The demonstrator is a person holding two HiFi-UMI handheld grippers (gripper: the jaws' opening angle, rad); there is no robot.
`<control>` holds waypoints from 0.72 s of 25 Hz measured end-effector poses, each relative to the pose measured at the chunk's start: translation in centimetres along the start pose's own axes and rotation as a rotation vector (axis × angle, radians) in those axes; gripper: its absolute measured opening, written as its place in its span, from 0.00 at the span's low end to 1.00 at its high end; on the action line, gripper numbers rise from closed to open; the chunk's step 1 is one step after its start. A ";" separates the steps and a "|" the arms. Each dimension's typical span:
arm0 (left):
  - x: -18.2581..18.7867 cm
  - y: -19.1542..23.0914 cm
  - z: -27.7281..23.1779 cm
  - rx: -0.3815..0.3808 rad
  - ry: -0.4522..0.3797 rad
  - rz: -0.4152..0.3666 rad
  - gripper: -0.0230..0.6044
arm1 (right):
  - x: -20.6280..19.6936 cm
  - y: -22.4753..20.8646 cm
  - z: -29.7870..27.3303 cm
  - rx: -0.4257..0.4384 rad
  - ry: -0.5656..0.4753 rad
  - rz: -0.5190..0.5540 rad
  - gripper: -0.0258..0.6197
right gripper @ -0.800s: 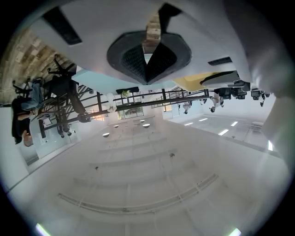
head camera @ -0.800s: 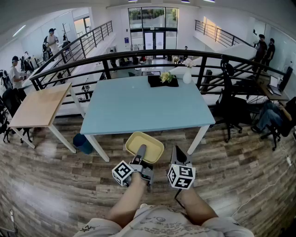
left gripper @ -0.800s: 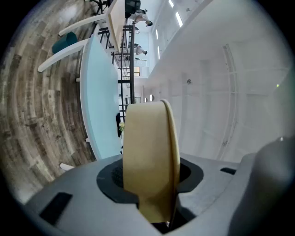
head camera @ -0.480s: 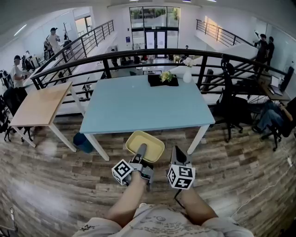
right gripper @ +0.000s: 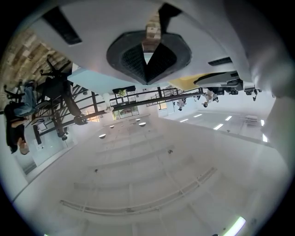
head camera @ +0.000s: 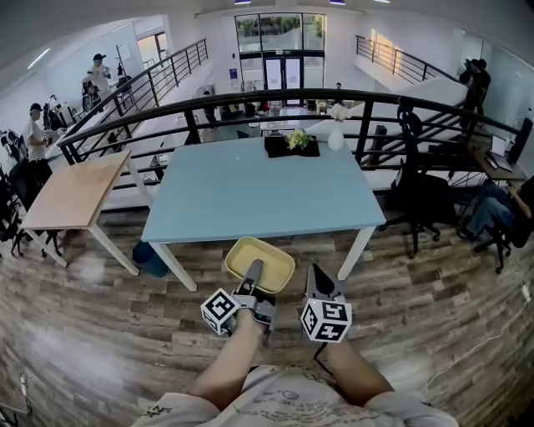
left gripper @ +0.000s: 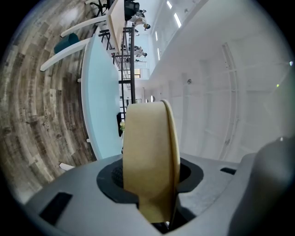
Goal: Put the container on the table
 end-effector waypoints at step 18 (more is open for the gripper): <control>-0.6 1.3 -4.6 -0.030 0.002 0.010 0.32 | -0.3 -2.9 -3.9 0.039 0.025 0.013 0.04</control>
Point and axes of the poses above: the fingertips, and each gripper's own axes: z backward along the fingers, y to its left, x out of its top, the point moved 5 cm from there along z, backward along the fingers, and after that the axes turned 2 degrees about -z, right-handed, at the moved point
